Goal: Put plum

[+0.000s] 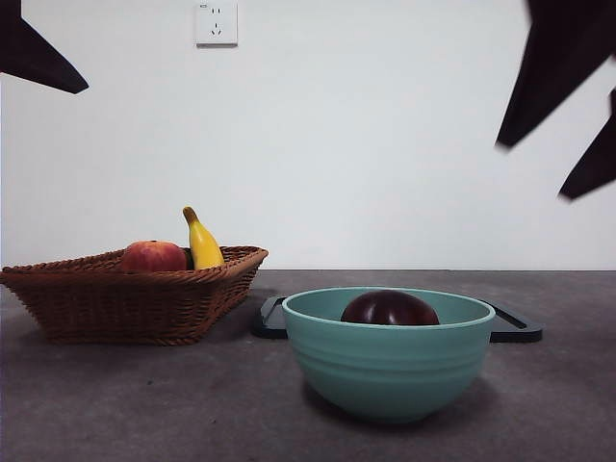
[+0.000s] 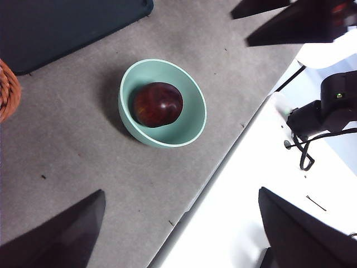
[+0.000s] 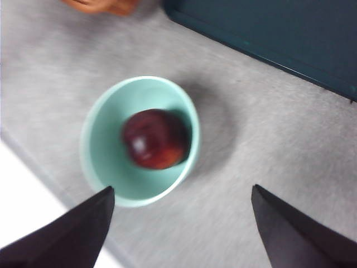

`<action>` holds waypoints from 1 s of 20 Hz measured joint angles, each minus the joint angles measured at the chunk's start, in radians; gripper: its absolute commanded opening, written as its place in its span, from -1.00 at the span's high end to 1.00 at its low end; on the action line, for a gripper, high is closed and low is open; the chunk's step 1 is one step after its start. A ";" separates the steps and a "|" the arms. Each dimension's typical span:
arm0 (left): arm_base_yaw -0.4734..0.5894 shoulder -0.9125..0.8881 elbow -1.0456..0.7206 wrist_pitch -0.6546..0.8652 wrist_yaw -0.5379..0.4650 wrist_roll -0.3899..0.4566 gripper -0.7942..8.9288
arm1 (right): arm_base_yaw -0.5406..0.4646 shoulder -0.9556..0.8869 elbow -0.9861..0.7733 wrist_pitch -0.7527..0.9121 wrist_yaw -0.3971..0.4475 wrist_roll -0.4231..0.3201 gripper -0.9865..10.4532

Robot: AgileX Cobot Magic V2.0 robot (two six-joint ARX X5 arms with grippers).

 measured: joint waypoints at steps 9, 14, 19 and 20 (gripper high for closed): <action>0.000 0.000 0.000 0.001 0.000 0.001 -0.06 | 0.140 0.214 -0.034 0.215 0.146 0.061 0.28; 0.000 0.000 0.000 0.001 0.000 0.001 -0.06 | 0.181 0.310 -0.034 0.283 0.208 0.061 0.42; 0.000 0.000 0.000 0.002 0.000 0.001 -0.06 | 0.203 0.383 -0.034 0.325 0.210 0.069 0.58; 0.000 0.000 0.000 0.002 0.000 0.001 -0.06 | 0.205 0.390 -0.034 0.329 0.210 0.069 0.65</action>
